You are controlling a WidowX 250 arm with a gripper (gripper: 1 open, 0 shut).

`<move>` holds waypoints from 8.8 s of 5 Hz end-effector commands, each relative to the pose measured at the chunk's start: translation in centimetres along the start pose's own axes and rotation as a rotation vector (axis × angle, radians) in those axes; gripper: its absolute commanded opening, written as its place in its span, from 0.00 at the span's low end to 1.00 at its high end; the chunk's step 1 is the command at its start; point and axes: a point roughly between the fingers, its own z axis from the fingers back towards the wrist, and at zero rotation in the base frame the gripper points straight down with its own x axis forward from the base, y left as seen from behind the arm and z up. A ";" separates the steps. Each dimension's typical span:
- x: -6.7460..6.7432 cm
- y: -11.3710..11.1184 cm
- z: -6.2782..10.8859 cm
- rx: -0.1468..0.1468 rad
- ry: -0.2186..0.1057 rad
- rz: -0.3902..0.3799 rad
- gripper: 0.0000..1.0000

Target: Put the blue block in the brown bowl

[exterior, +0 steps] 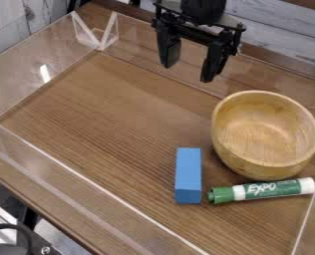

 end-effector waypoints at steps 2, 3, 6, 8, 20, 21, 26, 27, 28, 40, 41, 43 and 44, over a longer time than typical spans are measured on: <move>-3.2 -1.5 -0.7 -0.027 -0.011 0.113 1.00; -4.7 -2.4 -0.9 -0.043 -0.025 0.196 1.00; -6.3 -4.2 -3.3 -0.099 -0.063 0.314 1.00; -6.3 -4.6 -6.1 -0.124 -0.088 0.334 1.00; -4.9 -4.9 -6.8 -0.171 -0.120 0.284 1.00; -4.6 -4.8 -6.0 -0.179 -0.127 0.283 1.00; -2.8 -2.1 2.8 -0.241 -0.230 0.255 1.00; -3.3 -2.3 2.2 -0.238 -0.238 0.252 1.00; -3.5 -2.5 1.7 -0.239 -0.241 0.255 1.00; -1.8 -2.8 -3.4 -0.266 -0.326 0.349 1.00; -2.4 -3.1 -3.8 -0.256 -0.318 0.345 1.00; -3.5 -4.1 -5.0 -0.238 -0.310 0.344 1.00; -3.9 -4.5 -5.5 -0.228 -0.306 0.344 1.00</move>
